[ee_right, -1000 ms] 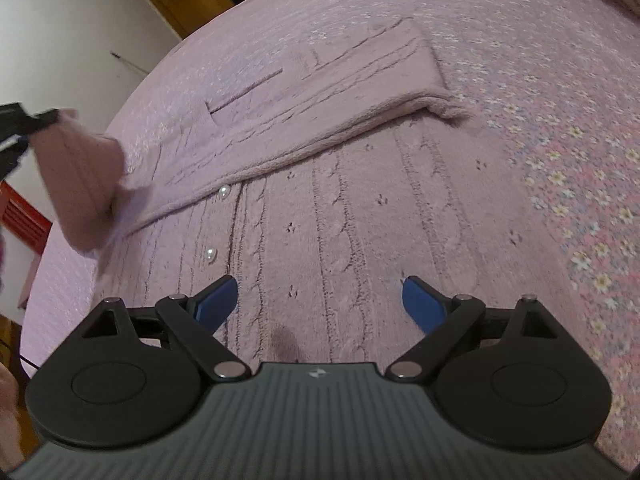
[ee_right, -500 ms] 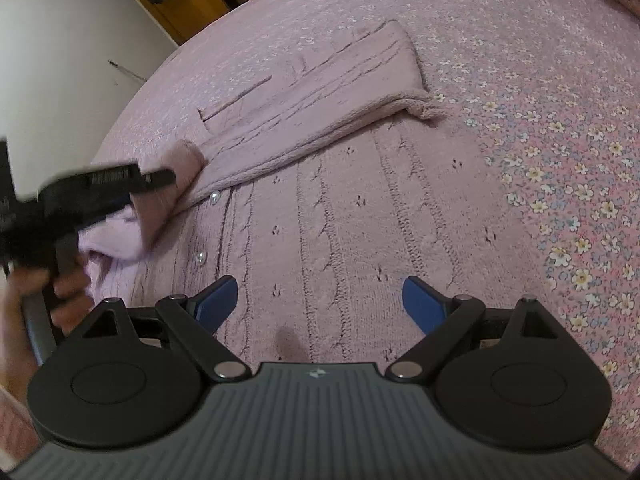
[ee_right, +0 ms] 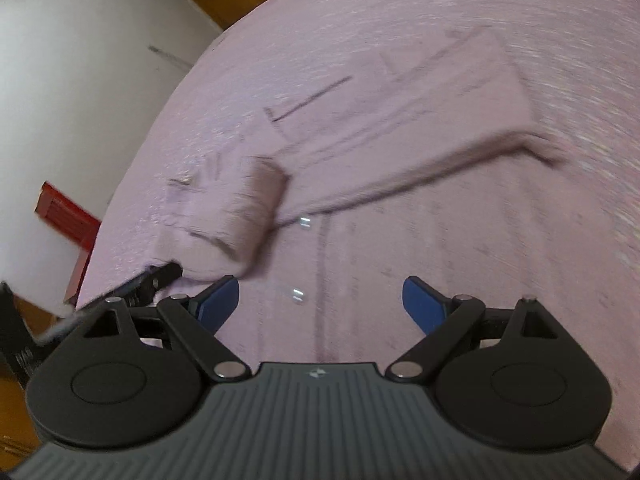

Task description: Fold small clothes

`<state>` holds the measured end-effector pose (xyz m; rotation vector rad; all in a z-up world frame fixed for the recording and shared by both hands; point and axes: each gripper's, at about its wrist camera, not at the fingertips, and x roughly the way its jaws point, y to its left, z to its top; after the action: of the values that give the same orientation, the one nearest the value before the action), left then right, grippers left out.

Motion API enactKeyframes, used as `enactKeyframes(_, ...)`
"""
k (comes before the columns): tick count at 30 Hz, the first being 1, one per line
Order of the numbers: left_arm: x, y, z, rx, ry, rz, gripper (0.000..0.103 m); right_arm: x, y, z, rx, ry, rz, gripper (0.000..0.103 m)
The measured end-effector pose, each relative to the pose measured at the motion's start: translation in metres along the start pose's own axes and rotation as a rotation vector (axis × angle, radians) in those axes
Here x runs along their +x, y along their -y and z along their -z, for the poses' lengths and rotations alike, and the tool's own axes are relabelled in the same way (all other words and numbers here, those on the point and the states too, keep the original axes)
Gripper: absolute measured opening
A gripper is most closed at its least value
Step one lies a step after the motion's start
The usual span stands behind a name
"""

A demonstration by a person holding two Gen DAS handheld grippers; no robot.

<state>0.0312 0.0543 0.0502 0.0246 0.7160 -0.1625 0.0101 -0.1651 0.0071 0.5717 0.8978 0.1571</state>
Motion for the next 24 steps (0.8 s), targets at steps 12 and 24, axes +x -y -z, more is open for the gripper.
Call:
enactKeyframes(12,0.011,-0.074,0.021,-0.124,-0.055,-0.234,0.057,0.078,-0.055,-0.050,-0.023,-0.157,-0.021,0.094)
enactKeyframes(24,0.044,-0.082,0.017,-0.157,-0.060,-0.258,0.065,0.126,-0.071,-0.071,-0.057,-0.204,0.021,0.091)
